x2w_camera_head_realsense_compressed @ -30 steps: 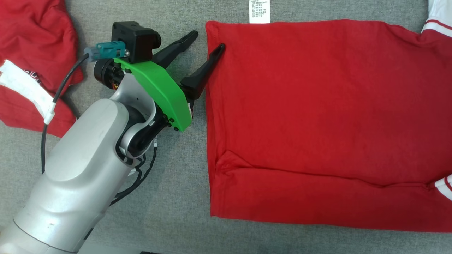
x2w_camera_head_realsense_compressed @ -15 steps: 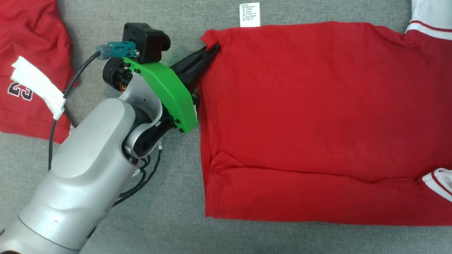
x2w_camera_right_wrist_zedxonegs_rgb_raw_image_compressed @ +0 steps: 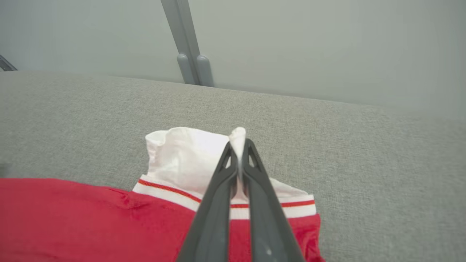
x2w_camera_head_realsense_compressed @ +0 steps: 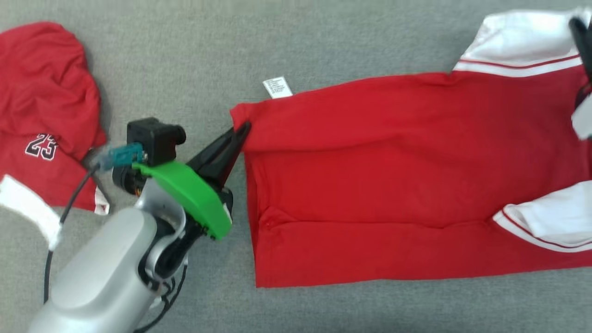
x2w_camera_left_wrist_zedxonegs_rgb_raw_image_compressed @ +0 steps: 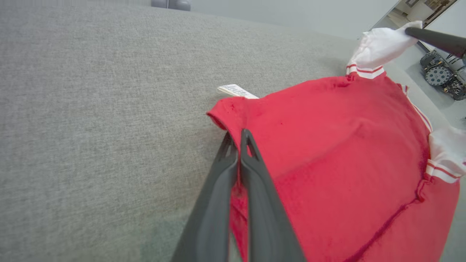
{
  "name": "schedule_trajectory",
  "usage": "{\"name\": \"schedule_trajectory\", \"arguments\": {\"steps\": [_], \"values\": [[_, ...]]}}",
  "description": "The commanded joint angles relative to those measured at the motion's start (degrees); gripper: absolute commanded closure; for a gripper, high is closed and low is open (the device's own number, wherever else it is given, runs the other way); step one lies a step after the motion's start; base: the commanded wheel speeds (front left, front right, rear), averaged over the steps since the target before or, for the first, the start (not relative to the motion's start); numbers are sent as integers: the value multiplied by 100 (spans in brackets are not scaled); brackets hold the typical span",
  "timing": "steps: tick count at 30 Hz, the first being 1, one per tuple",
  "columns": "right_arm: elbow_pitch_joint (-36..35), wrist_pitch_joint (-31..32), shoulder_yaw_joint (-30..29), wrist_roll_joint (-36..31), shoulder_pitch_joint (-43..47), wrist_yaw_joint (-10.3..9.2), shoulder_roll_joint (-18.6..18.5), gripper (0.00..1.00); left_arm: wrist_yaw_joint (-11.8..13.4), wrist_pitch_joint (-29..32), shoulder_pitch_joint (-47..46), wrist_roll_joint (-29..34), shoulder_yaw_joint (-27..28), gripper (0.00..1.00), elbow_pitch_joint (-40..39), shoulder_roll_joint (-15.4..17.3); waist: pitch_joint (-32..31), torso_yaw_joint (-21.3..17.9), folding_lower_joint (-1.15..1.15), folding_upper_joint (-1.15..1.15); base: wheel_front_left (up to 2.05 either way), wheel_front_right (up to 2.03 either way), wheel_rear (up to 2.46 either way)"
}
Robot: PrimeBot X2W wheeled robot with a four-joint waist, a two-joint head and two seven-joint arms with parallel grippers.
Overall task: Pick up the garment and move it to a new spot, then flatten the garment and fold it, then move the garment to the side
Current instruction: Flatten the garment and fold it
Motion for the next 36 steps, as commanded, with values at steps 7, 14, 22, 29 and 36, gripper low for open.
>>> {"name": "schedule_trajectory", "arguments": {"steps": [7,14,22,29,36], "values": [[-755,-304,-380,-103,1659,0,575,100,462,-305,1120,5,28,100,-923,404,-1000,-890,0,0,0,0,0],[-691,-606,-542,-164,2337,0,1115,100,696,-691,1760,131,-22,100,-1096,456,-1034,-1038,0,0,0,0,0],[-462,-711,-682,-178,2591,1,1352,100,640,-984,1920,272,-102,100,-923,466,-1093,-961,0,0,0,0,0],[-115,-616,-569,-506,2770,1,1333,0,655,-1076,2120,529,-304,0,-475,560,-1214,-852,0,0,0,0,0],[-231,-497,-820,-785,2608,1,1128,0,974,-1662,2399,1007,-282,0,-68,410,-1210,-797,0,0,0,0,0]]}}
